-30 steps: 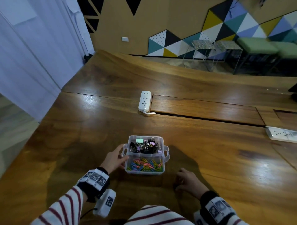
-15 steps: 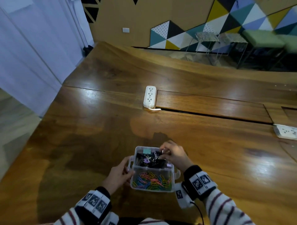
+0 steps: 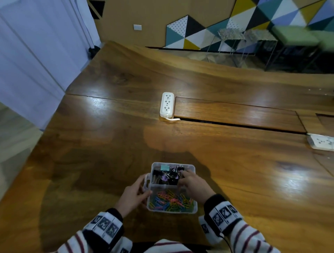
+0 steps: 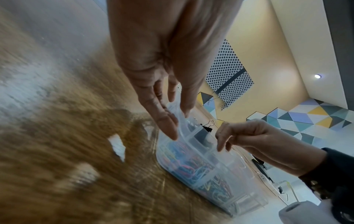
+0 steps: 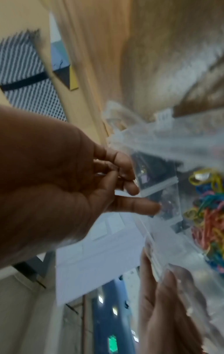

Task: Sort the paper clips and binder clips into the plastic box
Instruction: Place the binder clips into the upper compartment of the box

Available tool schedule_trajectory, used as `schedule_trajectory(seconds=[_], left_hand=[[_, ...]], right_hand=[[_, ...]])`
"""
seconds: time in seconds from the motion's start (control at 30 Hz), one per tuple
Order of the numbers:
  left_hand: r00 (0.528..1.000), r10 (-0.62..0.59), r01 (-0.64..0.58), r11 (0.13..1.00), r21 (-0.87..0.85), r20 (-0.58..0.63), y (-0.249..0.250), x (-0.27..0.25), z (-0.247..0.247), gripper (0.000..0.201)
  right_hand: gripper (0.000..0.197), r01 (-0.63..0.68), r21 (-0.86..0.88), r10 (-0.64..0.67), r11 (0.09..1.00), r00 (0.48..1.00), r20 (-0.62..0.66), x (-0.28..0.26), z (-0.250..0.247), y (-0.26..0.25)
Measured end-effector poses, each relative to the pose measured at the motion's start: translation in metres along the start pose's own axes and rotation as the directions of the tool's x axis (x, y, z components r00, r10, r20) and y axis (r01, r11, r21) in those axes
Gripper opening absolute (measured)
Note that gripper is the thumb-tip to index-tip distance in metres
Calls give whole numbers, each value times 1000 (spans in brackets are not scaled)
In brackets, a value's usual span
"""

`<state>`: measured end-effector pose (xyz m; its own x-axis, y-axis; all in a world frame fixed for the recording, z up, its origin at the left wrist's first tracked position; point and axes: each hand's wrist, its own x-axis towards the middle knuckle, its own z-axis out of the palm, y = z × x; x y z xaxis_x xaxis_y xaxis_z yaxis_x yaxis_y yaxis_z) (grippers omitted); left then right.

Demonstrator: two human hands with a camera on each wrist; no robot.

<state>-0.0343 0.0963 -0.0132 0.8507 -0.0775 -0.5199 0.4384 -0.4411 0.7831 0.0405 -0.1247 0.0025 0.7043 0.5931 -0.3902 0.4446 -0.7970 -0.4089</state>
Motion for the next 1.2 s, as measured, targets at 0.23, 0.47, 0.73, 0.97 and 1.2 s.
schedule_trajectory(seconds=[0.23,0.47,0.73,0.97,1.2], left_hand=[[1000,-11,11,1000,-13,-2,3,-2,1,56],[1000,-3,3,999,-49,0,4,-1,1,57],[998,-52,50,998,-50,-34,2,3,0,34],[998,-37,36,999,-27,-54,6,9,-2,18],[998,-26,25,1000,-19,-49,10,13,-7,16]], right_hand=[[34,-70,132,74,989,997,-27,5,2,-3],[23,32,23,-29,999,992,-121,-13,7,-7],[27,-71,204,168,976,846,-507,-37,8,13],[25,-370,704,434,607,896,96,-50,28,53],[27,-270,709,376,651,927,8,-38,32,41]])
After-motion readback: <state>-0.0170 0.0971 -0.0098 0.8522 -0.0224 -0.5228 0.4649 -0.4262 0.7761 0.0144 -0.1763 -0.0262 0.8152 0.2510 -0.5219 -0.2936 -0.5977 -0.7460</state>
